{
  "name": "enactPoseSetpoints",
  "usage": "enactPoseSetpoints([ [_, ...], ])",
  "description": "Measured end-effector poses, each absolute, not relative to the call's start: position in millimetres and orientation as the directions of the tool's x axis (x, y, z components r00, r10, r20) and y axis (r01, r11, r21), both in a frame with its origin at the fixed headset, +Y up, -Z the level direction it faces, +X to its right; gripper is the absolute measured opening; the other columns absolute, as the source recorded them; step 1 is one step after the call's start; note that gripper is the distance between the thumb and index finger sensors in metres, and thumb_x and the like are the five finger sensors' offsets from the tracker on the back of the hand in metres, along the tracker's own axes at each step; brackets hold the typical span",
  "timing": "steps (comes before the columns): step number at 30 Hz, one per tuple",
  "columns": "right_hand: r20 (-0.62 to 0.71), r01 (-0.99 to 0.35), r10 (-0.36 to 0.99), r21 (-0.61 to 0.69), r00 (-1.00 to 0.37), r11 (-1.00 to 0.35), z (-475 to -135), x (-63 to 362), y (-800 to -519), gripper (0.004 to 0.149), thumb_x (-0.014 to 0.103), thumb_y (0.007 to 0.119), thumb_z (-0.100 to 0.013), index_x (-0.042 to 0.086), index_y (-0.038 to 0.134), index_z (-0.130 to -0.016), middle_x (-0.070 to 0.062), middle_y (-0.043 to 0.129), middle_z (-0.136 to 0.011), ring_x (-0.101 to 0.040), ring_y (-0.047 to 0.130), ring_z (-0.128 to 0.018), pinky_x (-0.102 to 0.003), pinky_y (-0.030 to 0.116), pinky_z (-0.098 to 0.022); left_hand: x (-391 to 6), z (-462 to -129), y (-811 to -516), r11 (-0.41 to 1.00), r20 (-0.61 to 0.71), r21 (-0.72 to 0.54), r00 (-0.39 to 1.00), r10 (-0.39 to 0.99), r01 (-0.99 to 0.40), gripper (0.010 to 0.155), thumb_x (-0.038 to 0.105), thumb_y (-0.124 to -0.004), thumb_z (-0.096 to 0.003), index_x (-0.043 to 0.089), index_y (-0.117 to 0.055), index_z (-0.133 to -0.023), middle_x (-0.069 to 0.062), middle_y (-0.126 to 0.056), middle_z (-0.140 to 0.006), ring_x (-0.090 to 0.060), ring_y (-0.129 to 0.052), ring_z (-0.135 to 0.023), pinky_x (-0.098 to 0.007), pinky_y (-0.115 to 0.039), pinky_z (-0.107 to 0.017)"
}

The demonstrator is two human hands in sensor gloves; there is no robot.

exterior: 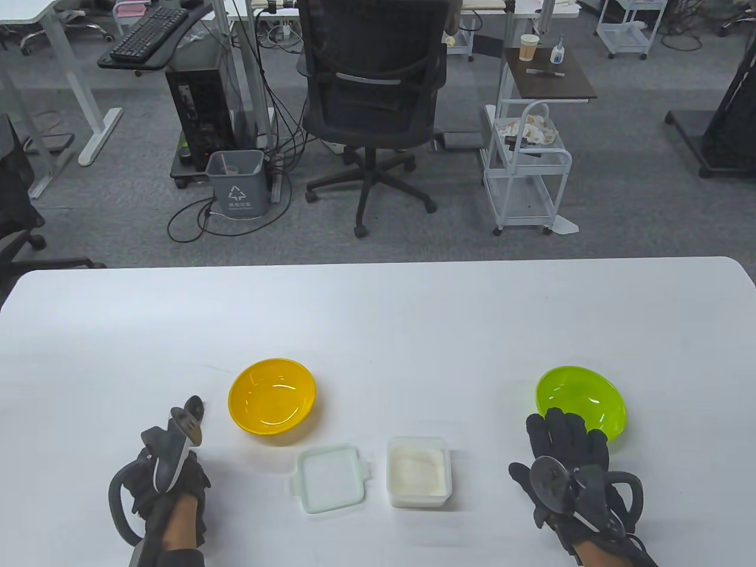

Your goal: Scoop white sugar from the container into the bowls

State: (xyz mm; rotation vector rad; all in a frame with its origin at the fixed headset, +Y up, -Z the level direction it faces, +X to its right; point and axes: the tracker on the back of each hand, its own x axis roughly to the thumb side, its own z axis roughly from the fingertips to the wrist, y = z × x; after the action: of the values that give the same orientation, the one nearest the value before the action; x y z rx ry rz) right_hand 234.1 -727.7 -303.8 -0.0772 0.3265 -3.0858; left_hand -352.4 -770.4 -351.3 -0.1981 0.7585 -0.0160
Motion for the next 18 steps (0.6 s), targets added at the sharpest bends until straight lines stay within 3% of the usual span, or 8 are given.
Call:
enactPoseSetpoints([
  [7, 0.048, 0.031, -0.042, -0.209, -0.998, -0.977, -303.3, 233.2, -727.2, 0.081, 0.066, 0.072, -0.043, 0.031, 0.045, -0.109, -0.013, 0.043, -0.118, -0.041, 0.049, -0.111, -0.063, 0.043, -0.078, -359.9, -346.6, -767.4, 0.984, -0.706, -0.129, 0.708, -0.005, -0.122, 0.043, 0.052, -0.078, -0.0415, 0.045, -0.081, -0.084, 0.016, -0.098, -0.074, -0.003, -0.107, -0.050, -0.037, -0.085, -0.057],
  [18, 0.060, 0.015, -0.027, -0.194, -0.998, -0.981, -302.2, 232.1, -728.4, 0.081, 0.067, 0.072, -0.042, 0.031, 0.045, -0.109, -0.013, 0.043, -0.118, -0.041, 0.049, -0.111, -0.063, 0.044, -0.078, -359.3, -335.2, -753.4, 0.979, -0.691, 0.023, 0.704, 0.162, -0.203, 0.045, 0.050, -0.074, -0.0430, 0.050, -0.075, -0.088, 0.018, -0.094, -0.074, -0.005, -0.105, -0.054, -0.038, -0.082, -0.059],
])
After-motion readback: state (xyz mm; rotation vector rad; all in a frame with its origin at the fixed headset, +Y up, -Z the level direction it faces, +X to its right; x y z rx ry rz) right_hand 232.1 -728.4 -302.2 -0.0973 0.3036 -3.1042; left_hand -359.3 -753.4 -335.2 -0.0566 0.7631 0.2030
